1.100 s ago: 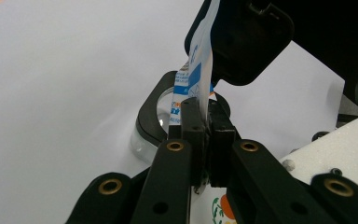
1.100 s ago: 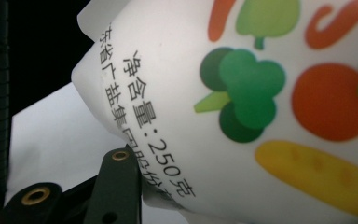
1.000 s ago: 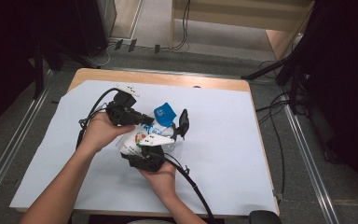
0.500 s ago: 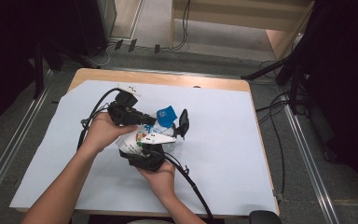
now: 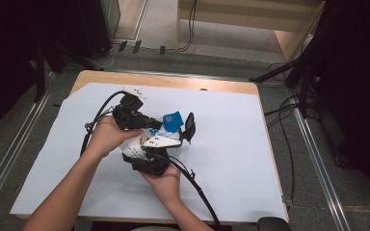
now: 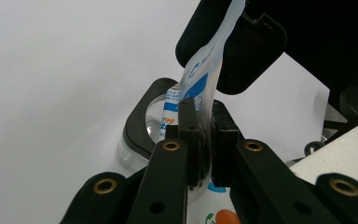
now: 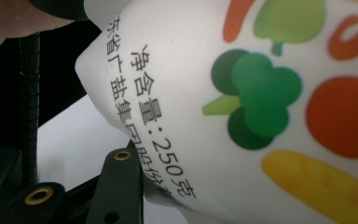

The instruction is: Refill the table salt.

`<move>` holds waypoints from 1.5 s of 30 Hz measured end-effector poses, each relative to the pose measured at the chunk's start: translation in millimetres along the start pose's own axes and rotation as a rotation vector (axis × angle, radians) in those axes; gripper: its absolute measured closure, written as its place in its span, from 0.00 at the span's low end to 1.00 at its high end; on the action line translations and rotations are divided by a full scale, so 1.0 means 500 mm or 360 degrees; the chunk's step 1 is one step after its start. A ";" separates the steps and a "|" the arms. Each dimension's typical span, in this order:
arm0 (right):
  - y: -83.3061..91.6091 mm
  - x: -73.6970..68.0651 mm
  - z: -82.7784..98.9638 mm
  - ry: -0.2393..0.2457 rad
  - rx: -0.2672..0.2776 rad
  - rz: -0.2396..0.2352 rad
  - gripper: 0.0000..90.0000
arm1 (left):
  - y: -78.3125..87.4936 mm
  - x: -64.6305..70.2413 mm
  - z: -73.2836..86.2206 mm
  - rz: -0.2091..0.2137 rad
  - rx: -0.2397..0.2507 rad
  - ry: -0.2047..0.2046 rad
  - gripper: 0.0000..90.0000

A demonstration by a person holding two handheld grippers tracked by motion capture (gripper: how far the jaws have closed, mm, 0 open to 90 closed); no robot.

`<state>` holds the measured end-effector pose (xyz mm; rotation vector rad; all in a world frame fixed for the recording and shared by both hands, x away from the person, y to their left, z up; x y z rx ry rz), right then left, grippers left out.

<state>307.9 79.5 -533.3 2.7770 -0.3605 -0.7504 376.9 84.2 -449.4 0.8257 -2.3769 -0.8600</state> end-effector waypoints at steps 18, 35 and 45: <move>0.007 0.000 0.006 -0.0049 0.0059 -0.0003 0.71 | 0.012 -0.006 0.000 -0.0008 -0.0003 -0.0012 0.91; 0.006 -0.002 -0.005 -0.0049 0.0042 -0.0073 0.66 | 0.002 -0.004 -0.004 -0.0057 -0.0004 0.0013 0.98; 0.004 -0.006 -0.005 -0.0082 0.0052 -0.0079 0.70 | 0.010 -0.003 -0.007 -0.0024 0.0028 0.0030 1.00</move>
Point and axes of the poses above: each handheld gripper's, and its own axes: y roughly backward along the jaws, z roughly out of its underside, x roughly to its right, the point moved 8 cm from there along -y, roughly forward along the jaws, and after that the axes turned 12 degrees about -z, right-handed, at the moved point
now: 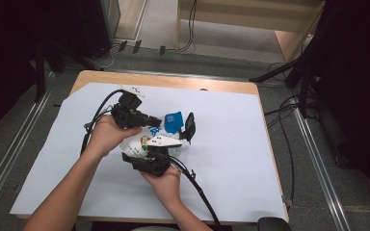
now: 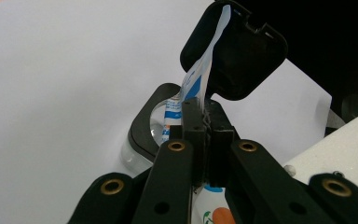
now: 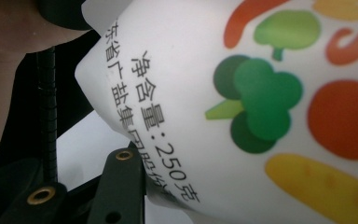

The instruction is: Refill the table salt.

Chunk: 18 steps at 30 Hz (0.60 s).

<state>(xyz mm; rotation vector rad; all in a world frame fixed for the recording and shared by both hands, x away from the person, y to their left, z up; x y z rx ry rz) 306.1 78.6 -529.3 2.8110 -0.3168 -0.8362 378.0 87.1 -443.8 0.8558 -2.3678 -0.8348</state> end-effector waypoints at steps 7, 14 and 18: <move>-0.004 -0.001 0.004 -0.0013 0.0000 -0.0019 0.68 | 0.012 -0.002 -0.001 0.0012 0.0015 0.0021 1.00; -0.001 -0.002 0.002 -0.0024 0.0022 -0.0022 0.71 | 0.009 -0.001 -0.002 0.0020 0.0017 0.0017 1.00; 0.000 -0.005 0.000 -0.0039 0.0045 -0.0033 0.71 | 0.006 0.001 0.000 0.0021 0.0014 0.0000 0.99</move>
Point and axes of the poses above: each handheld gripper's, and its own axes: y roughly backward along the jaws, z roughly out of its underside, x roughly to its right, the point moved 8 cm from there along -y, roughly forward along the jaws, and after that the axes turned 12 degrees about -z, right-handed, at the moved point
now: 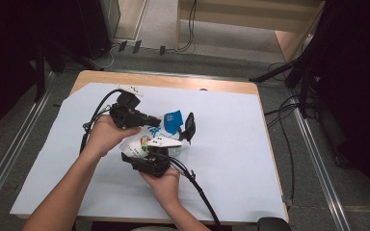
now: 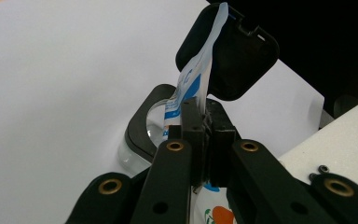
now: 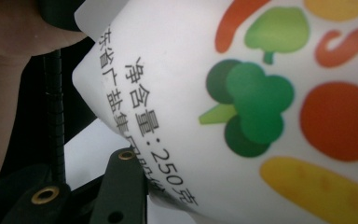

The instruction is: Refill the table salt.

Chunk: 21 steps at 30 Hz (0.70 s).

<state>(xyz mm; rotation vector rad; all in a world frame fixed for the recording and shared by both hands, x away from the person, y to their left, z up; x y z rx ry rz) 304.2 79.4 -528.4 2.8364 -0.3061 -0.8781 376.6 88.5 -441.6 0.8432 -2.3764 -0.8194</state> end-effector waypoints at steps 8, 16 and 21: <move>0.005 0.001 -0.006 -0.0013 0.0022 -0.0002 0.72 | -0.001 -0.005 0.001 0.0000 -0.0001 0.0003 0.95; 0.008 0.002 -0.011 -0.0051 0.0046 -0.0030 0.72 | -0.005 -0.008 0.003 -0.0011 -0.0005 0.0011 0.98; 0.007 0.004 -0.009 -0.0034 0.0033 -0.0012 0.72 | -0.005 -0.008 0.003 -0.0014 -0.0003 0.0000 0.98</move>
Point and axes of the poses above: each handheld gripper's, and its own axes: y roughly backward along the jaws, z roughly out of its underside, x roughly to its right, the point moved 8 cm from there along -y, roughly forward along the jaws, and after that the axes turned 12 degrees about -z, right-handed, at the moved point
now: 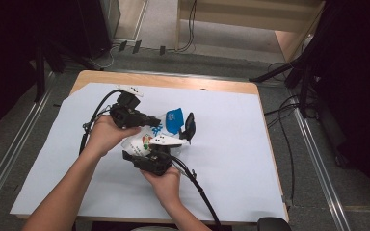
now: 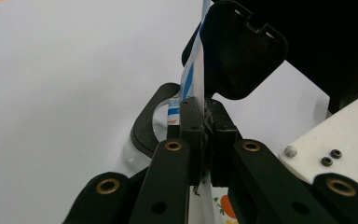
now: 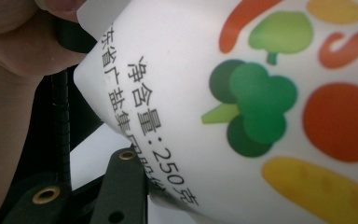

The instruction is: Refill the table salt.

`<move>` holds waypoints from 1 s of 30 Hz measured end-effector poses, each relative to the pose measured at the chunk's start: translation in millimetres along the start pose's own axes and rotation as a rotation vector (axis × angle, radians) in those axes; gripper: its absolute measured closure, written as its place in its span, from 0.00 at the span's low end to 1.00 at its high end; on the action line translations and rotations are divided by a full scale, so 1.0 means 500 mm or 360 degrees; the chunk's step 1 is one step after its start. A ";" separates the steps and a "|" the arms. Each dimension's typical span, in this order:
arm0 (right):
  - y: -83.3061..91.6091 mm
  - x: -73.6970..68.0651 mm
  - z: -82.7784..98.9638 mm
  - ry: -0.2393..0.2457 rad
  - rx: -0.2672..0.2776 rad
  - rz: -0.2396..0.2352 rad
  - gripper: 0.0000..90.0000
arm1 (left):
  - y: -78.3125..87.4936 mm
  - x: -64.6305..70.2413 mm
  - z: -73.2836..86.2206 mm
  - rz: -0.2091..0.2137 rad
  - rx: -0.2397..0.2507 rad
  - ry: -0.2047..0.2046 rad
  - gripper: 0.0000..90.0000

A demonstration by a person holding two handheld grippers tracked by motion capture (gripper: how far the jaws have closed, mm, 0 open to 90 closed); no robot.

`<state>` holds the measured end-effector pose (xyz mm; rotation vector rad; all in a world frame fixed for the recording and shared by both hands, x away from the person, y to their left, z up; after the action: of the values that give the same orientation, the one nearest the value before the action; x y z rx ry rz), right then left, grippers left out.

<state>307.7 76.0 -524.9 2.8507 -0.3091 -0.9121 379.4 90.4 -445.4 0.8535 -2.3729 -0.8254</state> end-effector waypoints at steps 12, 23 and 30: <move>-0.003 -0.001 -0.002 0.0011 -0.0018 0.0008 0.72 | 0.001 0.001 0.001 -0.0001 0.0002 -0.0009 0.99; -0.003 0.001 -0.001 0.0069 -0.0082 0.0038 0.68 | -0.001 0.002 0.001 0.0003 -0.0003 0.0000 0.99; -0.001 0.002 0.000 0.0082 -0.0096 0.0055 0.71 | -0.003 0.004 0.000 0.0010 0.0002 0.0000 0.99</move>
<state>308.8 76.1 -525.5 2.7995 -0.3180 -0.8258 378.8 88.2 -446.0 0.8457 -2.3753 -0.8215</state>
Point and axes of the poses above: each handheld gripper's, and its own axes: y roughly backward along the jaws, z roughly out of its underside, x roughly to its right, the point moved 8 cm from there along -y, roughly forward along the jaws, and after that the axes turned 12 degrees about -z, right-handed, at the moved point
